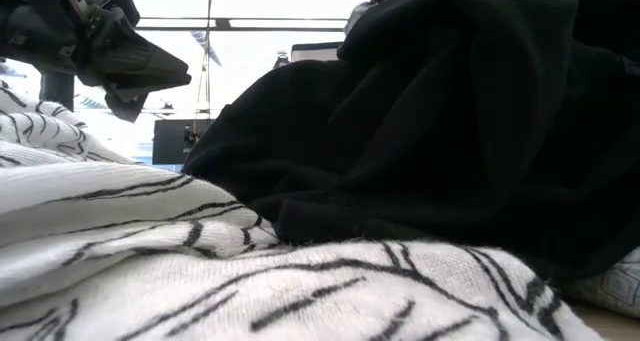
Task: Sort clothes
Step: Put the blue cloth into the blue bin, then put the black boxer into the blue bin
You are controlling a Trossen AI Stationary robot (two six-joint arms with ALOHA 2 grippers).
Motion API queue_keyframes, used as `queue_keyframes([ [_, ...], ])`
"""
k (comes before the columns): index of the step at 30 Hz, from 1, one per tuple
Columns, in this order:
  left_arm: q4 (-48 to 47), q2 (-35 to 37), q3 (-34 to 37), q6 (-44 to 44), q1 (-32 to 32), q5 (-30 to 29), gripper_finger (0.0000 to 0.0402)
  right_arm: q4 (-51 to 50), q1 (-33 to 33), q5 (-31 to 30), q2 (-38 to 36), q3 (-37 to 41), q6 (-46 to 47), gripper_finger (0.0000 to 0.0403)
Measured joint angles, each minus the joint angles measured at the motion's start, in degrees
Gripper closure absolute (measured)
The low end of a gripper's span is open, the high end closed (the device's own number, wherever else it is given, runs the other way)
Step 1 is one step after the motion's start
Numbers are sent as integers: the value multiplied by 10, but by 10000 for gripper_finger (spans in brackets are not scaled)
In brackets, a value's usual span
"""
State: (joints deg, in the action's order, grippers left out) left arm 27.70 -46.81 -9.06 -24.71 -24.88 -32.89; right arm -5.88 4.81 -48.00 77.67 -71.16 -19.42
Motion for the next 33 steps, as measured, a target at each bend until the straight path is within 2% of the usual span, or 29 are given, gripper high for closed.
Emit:
queue_keyframes([
  [4, -1, 0, 0, 0, 0, 4, 316, -131, 69, 27, -1, -55, 118, 401],
  [7, -2, 0, 0, -2, 0, 14, 316, -269, 110, 92, -3, -108, 218, 399],
  [14, -2, 0, 0, -2, 0, 21, 316, -468, 172, 325, -4, -218, 298, 369],
  [20, -3, 0, 0, -11, 0, 31, 316, -630, 170, 379, -6, -294, 342, 306],
  [23, -3, 0, 0, -11, 0, 32, 316, -673, 137, 450, -19, -301, 371, 283],
  [25, -4, 0, 0, -11, 0, 32, 316, -680, 95, 468, -29, -295, 389, 277],
  [33, -7, -1, 0, -11, 0, 32, 316, -646, -157, 387, -39, -214, 482, 282],
])
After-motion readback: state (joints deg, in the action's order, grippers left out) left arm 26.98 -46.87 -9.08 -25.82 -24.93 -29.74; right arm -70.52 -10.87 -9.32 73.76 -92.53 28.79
